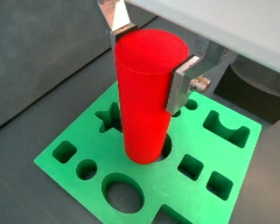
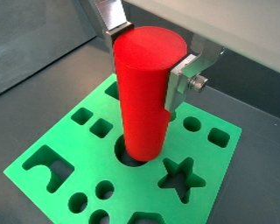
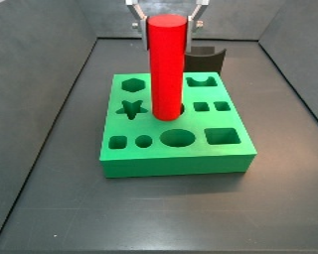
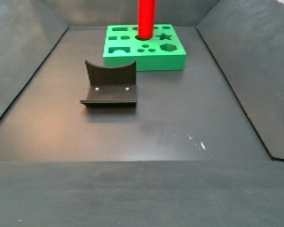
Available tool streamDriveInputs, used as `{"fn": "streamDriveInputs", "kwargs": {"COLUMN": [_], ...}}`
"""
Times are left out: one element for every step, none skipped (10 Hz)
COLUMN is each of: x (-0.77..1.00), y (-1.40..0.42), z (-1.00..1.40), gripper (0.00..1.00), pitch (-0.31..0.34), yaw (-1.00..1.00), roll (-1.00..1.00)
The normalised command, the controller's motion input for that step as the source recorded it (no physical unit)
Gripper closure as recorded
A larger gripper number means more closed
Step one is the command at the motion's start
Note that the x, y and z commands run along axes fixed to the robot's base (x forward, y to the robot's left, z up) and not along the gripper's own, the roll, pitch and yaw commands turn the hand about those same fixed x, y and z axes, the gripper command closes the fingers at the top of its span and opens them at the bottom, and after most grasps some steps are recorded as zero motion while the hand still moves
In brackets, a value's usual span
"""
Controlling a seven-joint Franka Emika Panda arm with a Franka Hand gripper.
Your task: Insert the round object.
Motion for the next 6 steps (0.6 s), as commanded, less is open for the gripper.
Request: {"fn": "streamDriveInputs", "kwargs": {"x": [0.18,0.22,0.19,0.16,0.14,0.0], "y": [0.03,0.11,0.17,0.2,0.23,0.0], "z": [-0.09,-0.11,-0.1,-0.11,-0.11,-0.07], "gripper": [1.0,1.0,1.0,1.0,1.0,1.0], "pitch": [0.059,0.047,0.059,0.061,0.069,0.003], "yaw": [0.0,-0.01,0.0,0.0,0.0,0.0], "roll": [0.04,0.0,0.02,0.04,0.06,0.03]}}
